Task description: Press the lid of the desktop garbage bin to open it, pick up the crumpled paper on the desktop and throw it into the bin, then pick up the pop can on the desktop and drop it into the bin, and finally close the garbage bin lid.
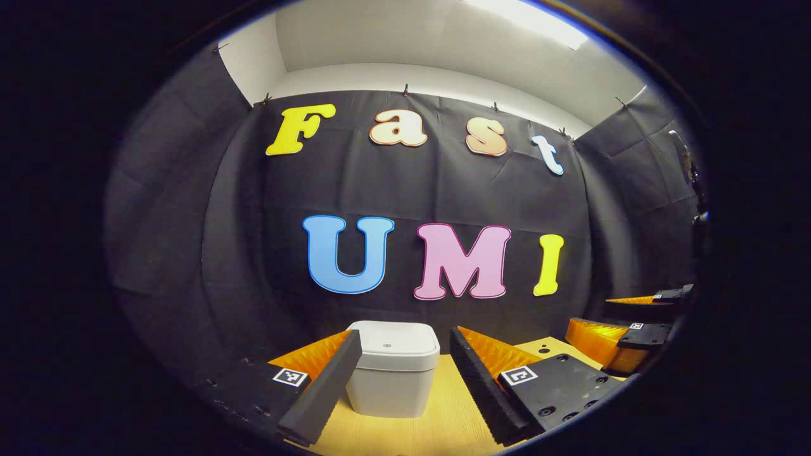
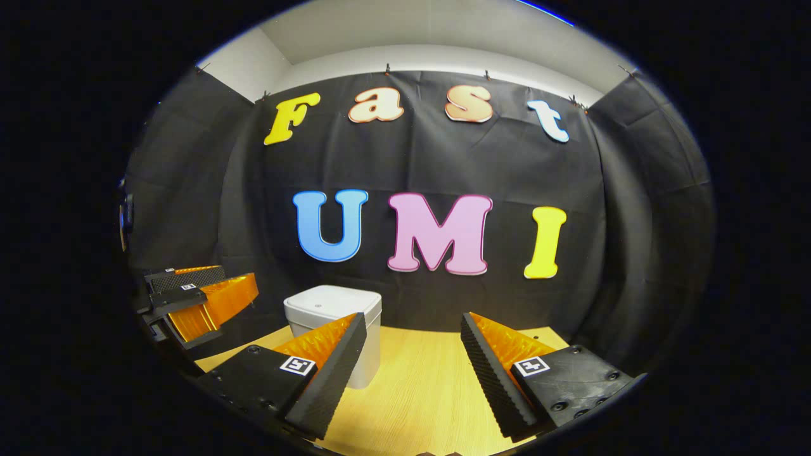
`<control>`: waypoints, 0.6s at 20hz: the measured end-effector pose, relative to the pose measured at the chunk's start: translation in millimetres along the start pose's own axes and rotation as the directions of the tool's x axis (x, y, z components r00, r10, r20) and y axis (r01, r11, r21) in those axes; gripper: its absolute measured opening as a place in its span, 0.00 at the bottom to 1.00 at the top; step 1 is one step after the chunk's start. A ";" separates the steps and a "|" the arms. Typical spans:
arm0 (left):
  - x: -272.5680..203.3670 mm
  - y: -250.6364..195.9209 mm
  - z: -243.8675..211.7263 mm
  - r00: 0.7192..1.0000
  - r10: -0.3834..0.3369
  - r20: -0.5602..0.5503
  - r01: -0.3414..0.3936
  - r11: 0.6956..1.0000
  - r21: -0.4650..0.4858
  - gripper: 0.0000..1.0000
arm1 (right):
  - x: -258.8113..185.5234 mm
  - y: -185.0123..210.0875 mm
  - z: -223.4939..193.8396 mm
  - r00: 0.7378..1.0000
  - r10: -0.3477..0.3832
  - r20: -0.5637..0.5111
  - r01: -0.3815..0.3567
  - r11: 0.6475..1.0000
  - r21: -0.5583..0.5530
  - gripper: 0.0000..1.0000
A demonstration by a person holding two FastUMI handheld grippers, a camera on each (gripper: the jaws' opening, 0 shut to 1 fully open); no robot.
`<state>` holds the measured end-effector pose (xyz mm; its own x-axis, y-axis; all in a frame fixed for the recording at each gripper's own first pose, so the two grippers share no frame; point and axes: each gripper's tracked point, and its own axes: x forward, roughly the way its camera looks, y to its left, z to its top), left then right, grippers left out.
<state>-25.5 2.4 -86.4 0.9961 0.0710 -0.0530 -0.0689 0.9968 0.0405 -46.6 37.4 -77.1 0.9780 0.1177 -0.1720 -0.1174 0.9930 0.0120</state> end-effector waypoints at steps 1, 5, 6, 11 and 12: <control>1.1 -0.3 -1.1 1.000 0.000 -0.001 0.000 1.000 -0.004 0.95 | -0.9 2.8 2.4 1.000 0.004 0.014 -0.004 1.000 -0.003 0.97; 0.4 -4.7 -6.4 1.000 -0.006 -0.013 0.005 0.999 -0.037 0.95 | -1.1 6.5 2.1 1.000 0.018 0.016 -0.019 1.000 0.018 0.97; 0.7 -3.9 -6.0 1.000 -0.008 -0.010 0.008 0.999 -0.035 0.95 | -0.3 5.3 3.1 1.000 0.016 0.019 -0.016 1.000 0.016 0.97; 6.2 1.0 1.1 1.000 -0.009 0.012 0.009 1.000 -0.009 0.95 | 4.9 6.3 9.6 0.999 0.017 0.031 -0.018 1.000 0.020 0.97; 7.1 2.9 2.1 1.000 -0.006 0.016 0.006 1.000 -0.009 0.95 | 5.1 5.8 11.6 0.999 0.016 0.036 -0.017 1.000 0.016 0.97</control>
<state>-18.6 5.6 -84.6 0.9972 0.0648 -0.0373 -0.0636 0.9975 0.0317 -40.2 43.8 -66.5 0.9815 0.1341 -0.1365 -0.1310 0.9909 0.0310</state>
